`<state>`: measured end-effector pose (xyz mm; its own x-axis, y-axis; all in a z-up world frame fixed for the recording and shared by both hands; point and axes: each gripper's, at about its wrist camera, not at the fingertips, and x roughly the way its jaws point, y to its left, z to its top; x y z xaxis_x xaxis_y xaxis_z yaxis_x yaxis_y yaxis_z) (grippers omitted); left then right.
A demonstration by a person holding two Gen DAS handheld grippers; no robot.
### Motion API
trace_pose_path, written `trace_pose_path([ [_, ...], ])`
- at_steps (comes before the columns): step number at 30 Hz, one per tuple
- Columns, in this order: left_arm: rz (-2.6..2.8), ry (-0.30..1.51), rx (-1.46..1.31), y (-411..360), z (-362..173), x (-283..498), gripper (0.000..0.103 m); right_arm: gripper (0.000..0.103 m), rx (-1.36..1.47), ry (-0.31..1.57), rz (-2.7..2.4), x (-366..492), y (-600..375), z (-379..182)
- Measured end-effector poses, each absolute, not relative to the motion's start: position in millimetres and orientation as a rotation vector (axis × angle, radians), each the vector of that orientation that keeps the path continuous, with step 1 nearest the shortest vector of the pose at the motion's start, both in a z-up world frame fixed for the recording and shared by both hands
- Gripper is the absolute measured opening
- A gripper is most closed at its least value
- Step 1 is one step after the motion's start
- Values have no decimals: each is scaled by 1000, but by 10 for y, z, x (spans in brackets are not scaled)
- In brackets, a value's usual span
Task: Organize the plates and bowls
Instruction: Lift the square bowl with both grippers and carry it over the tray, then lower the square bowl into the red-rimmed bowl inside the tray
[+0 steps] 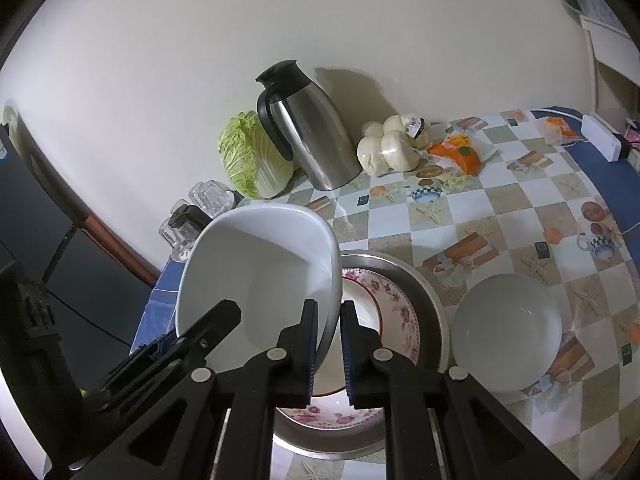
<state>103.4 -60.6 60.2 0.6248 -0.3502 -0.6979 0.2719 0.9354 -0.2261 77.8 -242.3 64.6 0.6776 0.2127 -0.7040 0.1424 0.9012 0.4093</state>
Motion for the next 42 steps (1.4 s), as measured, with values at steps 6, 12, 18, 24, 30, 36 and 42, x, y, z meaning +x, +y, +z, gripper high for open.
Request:
trace_pose_path([
  [6, -345, 852, -91, -672, 527, 1066, 27, 14, 469, 846, 43, 780, -2487, 588],
  [12, -335, 886, -97, -662, 427, 1115, 27, 16, 467, 861, 48, 807, -2489, 533],
  [18, -327, 904, -121, -589, 383, 1154, 27, 16, 469, 887, 55, 865, -2453, 443],
  [24, -333, 926, -125, -593, 334, 1175, 27, 15, 459, 893, 48, 897, -2423, 419],
  [30, -343, 948, -126, -614, 282, 1194, 27, 15, 464, 897, 37, 912, -2456, 393],
  [36, -332, 970, -112, -631, 219, 1213, 27, 15, 461, 910, 26, 934, -2459, 349],
  [42, -325, 981, -104, -636, 180, 1224, 27, 15, 461, 915, 25, 944, -2462, 329],
])
